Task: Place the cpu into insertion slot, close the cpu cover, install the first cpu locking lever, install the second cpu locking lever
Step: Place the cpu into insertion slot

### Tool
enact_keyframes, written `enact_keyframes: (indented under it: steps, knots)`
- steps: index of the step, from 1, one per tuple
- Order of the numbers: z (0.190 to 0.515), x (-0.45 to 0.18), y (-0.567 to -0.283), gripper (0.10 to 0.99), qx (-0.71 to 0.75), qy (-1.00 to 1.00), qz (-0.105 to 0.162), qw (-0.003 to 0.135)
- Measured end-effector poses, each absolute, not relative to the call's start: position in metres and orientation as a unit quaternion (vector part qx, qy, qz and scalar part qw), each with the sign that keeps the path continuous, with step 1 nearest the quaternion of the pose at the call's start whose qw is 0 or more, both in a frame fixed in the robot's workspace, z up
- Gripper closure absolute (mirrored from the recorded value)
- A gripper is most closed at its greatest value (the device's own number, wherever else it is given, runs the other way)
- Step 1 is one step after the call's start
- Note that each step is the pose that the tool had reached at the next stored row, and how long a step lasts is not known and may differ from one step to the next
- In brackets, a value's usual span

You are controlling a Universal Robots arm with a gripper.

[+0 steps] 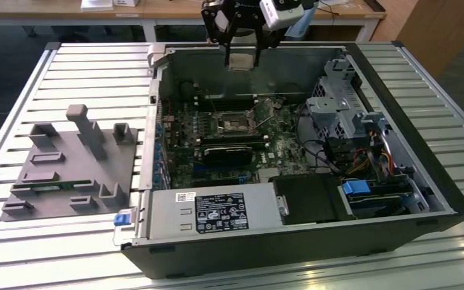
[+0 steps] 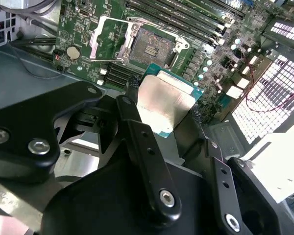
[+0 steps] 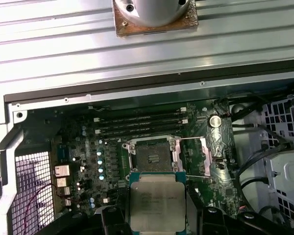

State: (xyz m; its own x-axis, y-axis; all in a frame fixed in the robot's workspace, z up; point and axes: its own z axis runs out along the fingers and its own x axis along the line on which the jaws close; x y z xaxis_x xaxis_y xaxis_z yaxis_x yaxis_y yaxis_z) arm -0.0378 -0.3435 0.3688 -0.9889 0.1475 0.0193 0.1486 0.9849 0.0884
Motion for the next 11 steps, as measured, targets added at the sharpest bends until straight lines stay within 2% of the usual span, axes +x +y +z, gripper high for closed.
enact_keyframes:
  steps: [11]
  knots:
    - [0.3681, -0.0378, -0.3433, 0.545, -0.106, -0.993, -0.045, 0.005]
